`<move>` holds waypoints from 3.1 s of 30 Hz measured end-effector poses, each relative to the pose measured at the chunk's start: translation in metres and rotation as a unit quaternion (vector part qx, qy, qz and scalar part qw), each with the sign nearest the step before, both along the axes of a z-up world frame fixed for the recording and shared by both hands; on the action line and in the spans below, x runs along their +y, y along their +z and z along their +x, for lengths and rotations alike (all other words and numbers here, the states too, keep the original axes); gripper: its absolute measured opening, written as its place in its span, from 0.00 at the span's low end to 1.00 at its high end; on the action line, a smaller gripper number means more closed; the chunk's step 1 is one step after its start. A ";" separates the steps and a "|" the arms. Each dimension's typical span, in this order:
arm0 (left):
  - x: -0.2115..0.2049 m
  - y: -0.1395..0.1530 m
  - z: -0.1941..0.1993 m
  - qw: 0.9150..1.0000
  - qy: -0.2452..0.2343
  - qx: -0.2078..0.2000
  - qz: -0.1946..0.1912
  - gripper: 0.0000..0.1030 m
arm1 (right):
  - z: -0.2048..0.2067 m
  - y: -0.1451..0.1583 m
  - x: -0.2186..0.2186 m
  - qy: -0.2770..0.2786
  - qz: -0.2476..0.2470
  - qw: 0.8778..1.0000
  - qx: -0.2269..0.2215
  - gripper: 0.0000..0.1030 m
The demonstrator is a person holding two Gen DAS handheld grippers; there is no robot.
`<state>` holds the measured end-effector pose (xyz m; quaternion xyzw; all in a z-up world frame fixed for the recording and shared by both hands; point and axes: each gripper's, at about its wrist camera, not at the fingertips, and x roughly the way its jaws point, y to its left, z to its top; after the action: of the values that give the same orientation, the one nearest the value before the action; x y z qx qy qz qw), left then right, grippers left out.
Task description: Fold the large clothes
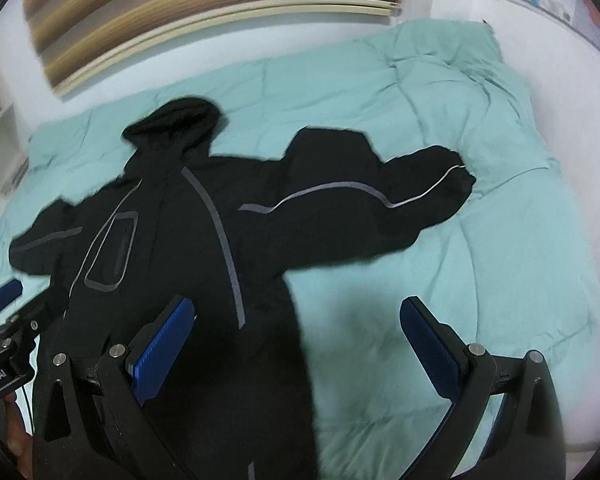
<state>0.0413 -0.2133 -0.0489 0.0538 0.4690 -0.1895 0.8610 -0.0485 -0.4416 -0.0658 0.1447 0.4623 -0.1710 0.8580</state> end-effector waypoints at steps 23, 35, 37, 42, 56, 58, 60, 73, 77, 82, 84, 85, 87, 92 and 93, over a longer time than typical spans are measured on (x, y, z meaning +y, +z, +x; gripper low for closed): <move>-0.211 -0.131 0.125 0.991 -0.089 0.090 0.031 0.99 | 0.092 -0.149 -0.337 -0.156 0.045 0.986 0.022 0.97; -0.235 -0.165 0.142 0.987 -0.113 0.098 0.053 0.99 | 0.102 -0.152 -0.317 -0.090 0.083 0.992 -0.018 0.21; -0.238 -0.167 0.143 0.985 -0.126 0.108 0.038 0.99 | 0.088 -0.121 -0.313 -0.095 0.041 0.994 -0.040 0.20; -0.257 -0.183 0.140 0.979 -0.156 0.130 0.018 0.99 | 0.035 -0.074 -0.332 -0.171 -0.004 0.981 -0.092 0.20; -0.214 -0.179 0.143 0.981 -0.153 0.117 0.011 0.99 | 0.043 -0.141 -0.341 -0.204 0.060 0.977 0.014 0.19; -0.185 -0.163 0.148 0.984 -0.141 0.108 -0.011 0.99 | 0.053 -0.124 -0.318 -0.176 0.056 0.983 -0.004 0.19; -0.154 -0.151 0.151 0.987 -0.121 0.103 -0.021 0.99 | 0.070 -0.110 -0.286 -0.143 0.054 0.988 -0.017 0.19; 0.056 -0.131 0.178 0.993 0.058 0.077 -0.066 0.99 | 0.240 -0.071 0.017 0.136 0.062 0.988 -0.028 0.19; 0.110 -0.129 0.175 0.990 0.099 0.072 -0.072 0.99 | 0.268 -0.079 0.097 0.204 0.054 0.977 -0.011 0.19; 0.159 -0.140 0.172 0.984 0.143 0.079 -0.072 0.99 | 0.289 -0.109 0.178 0.270 0.057 0.961 0.029 0.18; 0.176 -0.144 0.172 0.982 0.154 0.084 -0.075 0.99 | 0.301 -0.136 0.206 0.288 0.059 0.954 0.053 0.19; 0.181 -0.146 0.172 0.981 0.158 0.086 -0.074 0.99 | 0.308 -0.152 0.223 0.297 0.057 0.951 0.070 0.19; 0.191 -0.148 0.171 0.980 0.164 0.089 -0.070 0.99 | 0.315 -0.179 0.241 0.307 0.055 0.945 0.101 0.20; 0.207 -0.151 0.172 0.981 0.164 0.089 -0.054 0.99 | 0.320 -0.217 0.271 0.321 0.031 0.938 0.125 0.49; 0.210 -0.151 0.173 0.981 0.163 0.088 -0.052 0.99 | 0.319 -0.216 0.272 0.327 0.042 0.936 0.123 0.56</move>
<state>0.2143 -0.0034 -0.1998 -0.0850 0.5346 -0.0749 0.8375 0.2708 -0.1696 -0.2813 -0.0005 0.5924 0.1221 0.7963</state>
